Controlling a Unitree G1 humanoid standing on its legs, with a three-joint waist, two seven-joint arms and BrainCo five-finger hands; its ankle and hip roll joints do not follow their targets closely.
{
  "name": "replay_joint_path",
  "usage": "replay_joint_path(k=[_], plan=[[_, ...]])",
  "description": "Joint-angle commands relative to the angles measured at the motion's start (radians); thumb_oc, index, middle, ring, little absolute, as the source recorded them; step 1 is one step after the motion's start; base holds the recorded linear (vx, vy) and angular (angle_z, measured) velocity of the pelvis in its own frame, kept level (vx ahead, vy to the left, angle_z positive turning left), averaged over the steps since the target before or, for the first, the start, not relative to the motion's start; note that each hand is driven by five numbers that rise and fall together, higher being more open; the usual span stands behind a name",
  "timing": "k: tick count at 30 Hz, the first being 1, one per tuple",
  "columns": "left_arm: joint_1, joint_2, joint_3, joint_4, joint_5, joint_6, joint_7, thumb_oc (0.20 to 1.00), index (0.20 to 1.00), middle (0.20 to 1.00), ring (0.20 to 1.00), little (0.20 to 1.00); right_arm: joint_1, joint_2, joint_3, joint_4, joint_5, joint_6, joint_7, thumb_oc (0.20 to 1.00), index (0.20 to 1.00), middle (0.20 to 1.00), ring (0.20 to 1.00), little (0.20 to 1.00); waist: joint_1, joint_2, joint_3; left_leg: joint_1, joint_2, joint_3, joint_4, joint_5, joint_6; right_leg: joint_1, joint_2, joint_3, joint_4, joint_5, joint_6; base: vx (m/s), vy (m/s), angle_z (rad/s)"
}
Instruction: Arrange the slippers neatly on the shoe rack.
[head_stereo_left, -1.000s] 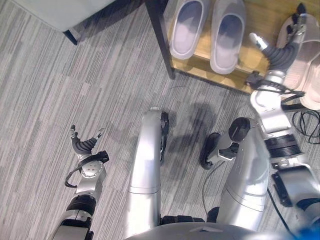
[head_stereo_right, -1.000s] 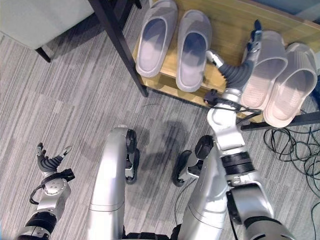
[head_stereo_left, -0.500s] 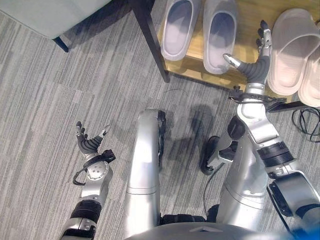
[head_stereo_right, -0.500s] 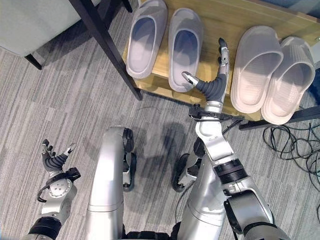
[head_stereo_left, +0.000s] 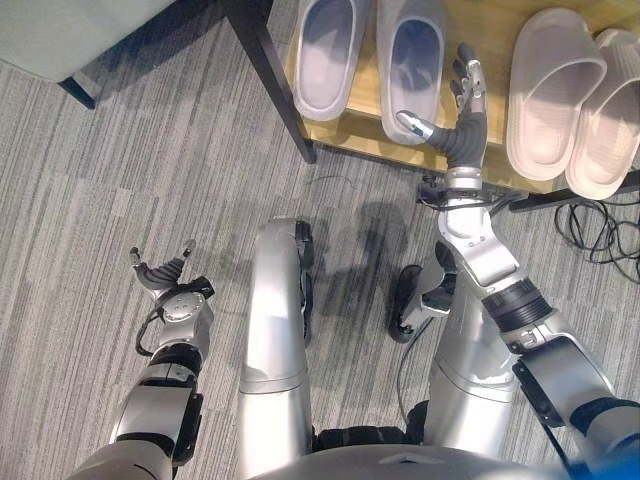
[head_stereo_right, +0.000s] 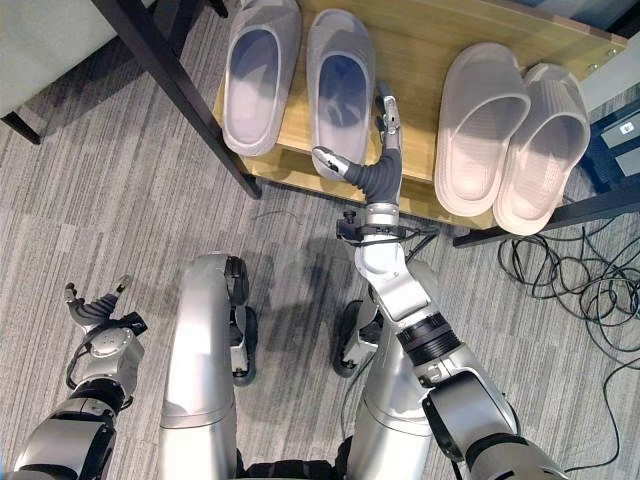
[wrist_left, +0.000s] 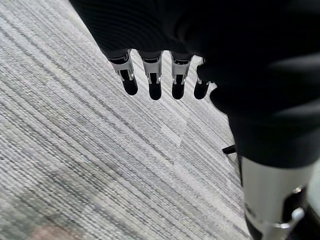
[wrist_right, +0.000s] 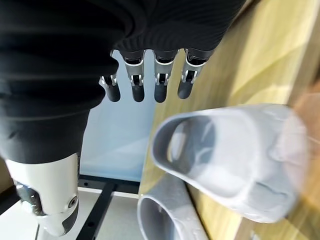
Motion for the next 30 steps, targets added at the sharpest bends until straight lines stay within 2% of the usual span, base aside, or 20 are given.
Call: replay_joint_path(k=[1, 5, 9, 12, 13, 18, 20, 30], plan=[[0.088, 0.019, 0.021, 0.004, -0.022, -0.021, 0.035, 1.000, 1.000, 1.000, 1.000, 1.000, 0.000, 0.016, -0.038, -0.097, -0.034, -0.051, -0.034, 1.000, 1.000, 1.000, 1.000, 1.000, 0.047, -0.038, -0.018, -0.022, -0.032, -0.190, -0.047, 0.078, -0.057, 0.068, -0.033, 0.228, 0.075, 0.022, 0.092, 0.00, 0.000, 0.00], [0.133, -0.003, 0.027, -0.022, -0.017, -0.028, 0.063, 1.000, 1.000, 1.000, 1.000, 1.000, 0.026, 0.020, -0.072, -0.087, -0.121, -0.003, -0.087, 1.000, 1.000, 1.000, 1.000, 1.000, 0.046, -0.026, -0.018, -0.022, -0.033, -0.194, -0.039, 0.075, -0.056, 0.066, -0.027, 0.230, 0.084, 0.017, 0.091, 0.00, 0.001, -0.01], [0.140, -0.005, 0.038, -0.004, -0.019, -0.026, 0.075, 1.000, 1.000, 1.000, 1.000, 1.000, 0.023, 0.027, -0.088, -0.033, -0.093, 0.006, -0.102, 1.000, 1.000, 1.000, 1.000, 1.000, 0.048, -0.022, -0.018, -0.022, -0.035, -0.191, -0.035, 0.073, -0.057, 0.066, -0.027, 0.228, 0.087, 0.019, 0.091, 0.00, 0.000, -0.02], [0.124, 0.013, 0.064, 0.039, -0.041, -0.019, 0.067, 1.000, 1.000, 1.000, 1.000, 1.000, -0.003, 0.020, -0.080, 0.002, -0.008, -0.003, -0.072, 1.000, 1.000, 1.000, 1.000, 1.000, 0.050, -0.023, -0.018, -0.022, -0.032, -0.191, -0.033, 0.075, -0.059, 0.066, -0.028, 0.230, 0.090, 0.023, 0.091, 0.00, 0.000, 0.00], [0.110, 0.032, 0.077, 0.061, -0.054, -0.017, 0.063, 1.000, 1.000, 1.000, 1.000, 1.000, -0.030, 0.013, -0.066, 0.025, 0.069, -0.005, -0.042, 1.000, 1.000, 1.000, 1.000, 1.000, 0.052, -0.024, -0.018, -0.022, -0.032, -0.191, -0.033, 0.076, -0.061, 0.067, -0.028, 0.233, 0.091, 0.026, 0.092, 0.00, 0.000, 0.00], [0.091, 0.047, 0.092, 0.082, -0.090, -0.013, 0.043, 1.000, 1.000, 1.000, 1.000, 1.000, -0.087, -0.002, -0.046, 0.072, 0.181, -0.007, 0.003, 1.000, 1.000, 1.000, 1.000, 1.000, 0.060, -0.023, -0.018, -0.022, -0.035, -0.196, -0.031, 0.078, -0.063, 0.073, -0.028, 0.237, 0.099, 0.028, 0.094, 0.00, 0.000, 0.00], [0.069, 0.065, 0.083, 0.091, -0.104, -0.004, 0.022, 1.000, 1.000, 1.000, 1.000, 1.000, -0.123, 0.003, -0.005, 0.096, 0.291, -0.023, 0.058, 1.000, 1.000, 1.000, 1.000, 1.000, 0.061, -0.027, -0.018, -0.022, -0.034, -0.197, -0.031, 0.078, -0.068, 0.076, -0.030, 0.238, 0.100, 0.029, 0.093, 0.00, 0.000, 0.00], [0.091, 0.042, 0.062, 0.041, -0.108, -0.012, 0.034, 1.000, 1.000, 1.000, 1.000, 1.000, -0.163, 0.013, 0.070, 0.066, 0.361, -0.026, 0.106, 1.000, 1.000, 1.000, 1.000, 1.000, 0.069, -0.024, -0.018, -0.022, -0.037, -0.198, -0.026, 0.074, -0.070, 0.074, -0.024, 0.243, 0.114, 0.027, 0.090, 0.00, 0.000, 0.00]])
